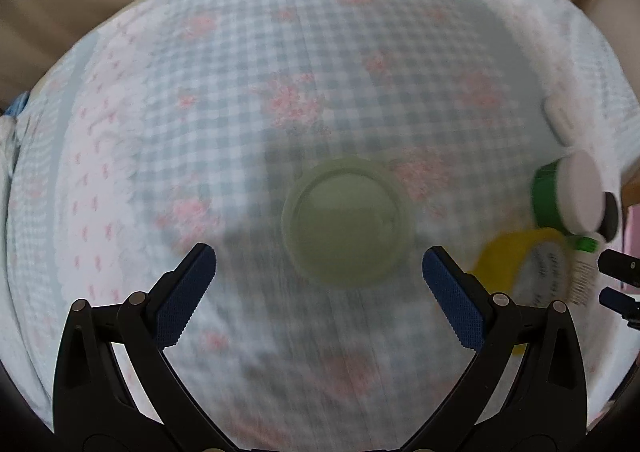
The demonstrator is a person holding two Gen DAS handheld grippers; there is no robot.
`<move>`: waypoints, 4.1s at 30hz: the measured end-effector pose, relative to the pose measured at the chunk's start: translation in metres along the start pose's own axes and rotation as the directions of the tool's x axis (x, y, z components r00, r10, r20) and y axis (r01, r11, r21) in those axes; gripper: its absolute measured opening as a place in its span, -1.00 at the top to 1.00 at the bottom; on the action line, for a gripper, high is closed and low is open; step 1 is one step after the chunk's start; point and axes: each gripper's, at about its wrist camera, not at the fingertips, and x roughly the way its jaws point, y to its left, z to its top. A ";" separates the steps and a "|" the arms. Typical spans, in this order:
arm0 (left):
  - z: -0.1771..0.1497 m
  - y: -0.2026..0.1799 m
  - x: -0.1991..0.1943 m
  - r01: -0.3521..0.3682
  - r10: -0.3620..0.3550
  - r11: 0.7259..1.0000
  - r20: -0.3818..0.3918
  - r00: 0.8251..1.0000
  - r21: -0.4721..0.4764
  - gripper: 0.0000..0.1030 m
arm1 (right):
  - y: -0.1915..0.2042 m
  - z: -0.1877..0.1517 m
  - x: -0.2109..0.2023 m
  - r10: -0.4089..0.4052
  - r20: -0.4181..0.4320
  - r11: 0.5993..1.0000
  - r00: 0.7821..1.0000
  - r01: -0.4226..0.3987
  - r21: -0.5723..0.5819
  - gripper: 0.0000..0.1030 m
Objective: Organize rigid objects
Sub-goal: 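Grasp the pale green jar with the left tool while the right grasps the white pill bottle, then carry the green jar and pill bottle into the cardboard box and release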
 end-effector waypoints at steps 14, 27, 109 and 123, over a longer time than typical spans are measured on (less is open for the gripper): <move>0.012 -0.018 0.045 0.020 -0.019 0.999 -0.013 1.000 0.040 -0.34 | -0.003 0.006 0.038 -0.026 -0.049 0.998 0.998 0.029 0.052 -0.08; 0.004 -0.022 0.033 0.005 -0.004 0.999 -0.005 1.000 0.047 -0.32 | -0.009 0.007 0.032 0.005 -0.036 0.999 0.999 -0.004 0.041 0.11; 0.017 -0.507 -0.116 0.164 -0.163 0.976 -0.024 0.986 0.145 -0.32 | -0.255 0.242 -0.199 0.056 0.022 0.880 0.998 -0.039 -0.473 0.11; 0.013 -0.527 -0.110 0.118 -0.109 0.961 -0.050 0.993 0.250 -0.99 | -0.270 0.250 -0.178 0.056 -0.059 0.910 0.997 -0.075 -0.408 -1.00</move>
